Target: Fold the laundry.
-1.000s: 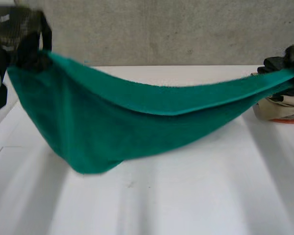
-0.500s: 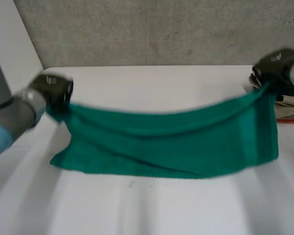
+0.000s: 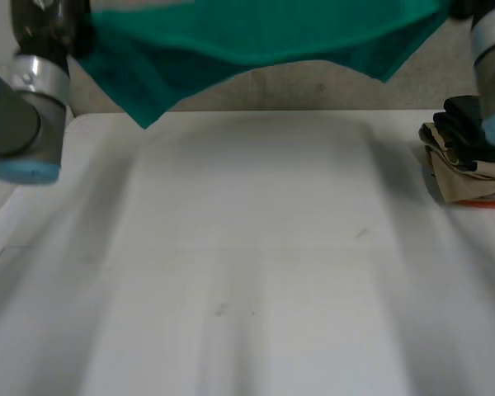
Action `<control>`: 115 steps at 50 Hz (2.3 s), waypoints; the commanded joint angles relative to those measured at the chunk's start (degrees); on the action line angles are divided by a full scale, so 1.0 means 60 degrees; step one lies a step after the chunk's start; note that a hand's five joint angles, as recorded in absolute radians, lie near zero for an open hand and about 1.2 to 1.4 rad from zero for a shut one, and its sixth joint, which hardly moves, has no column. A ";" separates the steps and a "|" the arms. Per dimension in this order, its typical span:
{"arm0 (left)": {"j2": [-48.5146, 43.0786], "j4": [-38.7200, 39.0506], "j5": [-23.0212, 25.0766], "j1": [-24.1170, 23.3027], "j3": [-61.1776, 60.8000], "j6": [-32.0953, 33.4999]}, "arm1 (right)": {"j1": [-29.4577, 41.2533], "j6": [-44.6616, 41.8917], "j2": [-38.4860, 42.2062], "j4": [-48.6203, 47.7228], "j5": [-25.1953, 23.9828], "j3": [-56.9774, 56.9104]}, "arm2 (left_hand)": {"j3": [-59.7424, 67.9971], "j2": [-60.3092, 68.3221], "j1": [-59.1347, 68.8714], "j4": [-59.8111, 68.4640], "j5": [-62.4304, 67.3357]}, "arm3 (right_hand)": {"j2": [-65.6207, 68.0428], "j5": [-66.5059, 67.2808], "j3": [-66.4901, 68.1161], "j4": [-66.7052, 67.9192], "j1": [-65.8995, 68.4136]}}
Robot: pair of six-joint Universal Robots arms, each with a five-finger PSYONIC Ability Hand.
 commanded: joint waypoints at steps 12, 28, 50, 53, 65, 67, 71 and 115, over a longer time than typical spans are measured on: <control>0.0665 -0.3244 0.0750 -0.0037 -0.5342 0.2022 | -0.0071 -0.2070 0.0880 0.3540 -0.0143 0.4375 | 0.1935 0.1883 0.2361 0.1869 0.2247 | 0.2119 0.2194 0.1976 0.1897 0.2594; 0.5135 -0.8229 0.0852 0.1560 -0.8787 0.5173 | -0.1785 -0.6791 -0.3913 0.5638 -0.0421 0.9919 | 0.1935 0.1883 0.2361 0.1869 0.2247 | 0.2119 0.2194 0.1976 0.1897 0.2594; 0.0185 -0.5064 -0.1183 -0.0358 -0.3778 0.2888 | 0.0075 -0.3567 0.1418 0.2691 -0.0084 0.4046 | 0.1935 0.1883 0.2361 0.1869 0.2247 | 0.2119 0.2194 0.1976 0.1897 0.2594; -0.0312 -0.5269 -0.1665 -0.0665 -0.3222 0.2888 | 0.0207 -0.3626 0.1975 0.2691 -0.0069 0.3299 | 0.1935 0.1883 0.2361 0.1869 0.2247 | 0.2119 0.2194 0.1976 0.1897 0.2594; -0.0608 -0.5357 -0.2062 -0.0710 -0.2546 0.2932 | 0.0266 -0.3626 0.3675 0.2794 0.0837 0.1027 | 0.1935 0.1883 0.2361 0.1869 0.2247 | -0.4209 -0.4134 -0.4353 -0.4432 -0.3735; -0.0593 -0.5357 -0.2092 -0.0710 -0.2590 0.2902 | 0.0295 -0.3582 0.3646 0.2692 0.1042 0.1012 | 0.0827 0.0775 0.1253 0.0761 0.1139 | -0.6710 -0.6634 -0.6853 -0.6932 -0.6235; -0.0432 -0.5357 -0.2267 -0.0842 -0.2678 0.2917 | 0.0310 -0.3626 0.3544 0.2750 0.1468 0.0998 | -0.9423 -0.9475 -0.8997 -0.9489 -0.9111 | -0.9547 -0.9472 -0.9691 -0.9770 -0.9073; 0.2351 -0.3160 -0.0276 -0.0754 -0.6208 0.2902 | -0.1492 -0.2087 -0.1042 0.0203 -0.1888 0.9597 | -0.9472 -0.9524 -0.9045 -0.9538 -0.9159 | 0.2080 0.2155 0.1936 0.1857 0.2554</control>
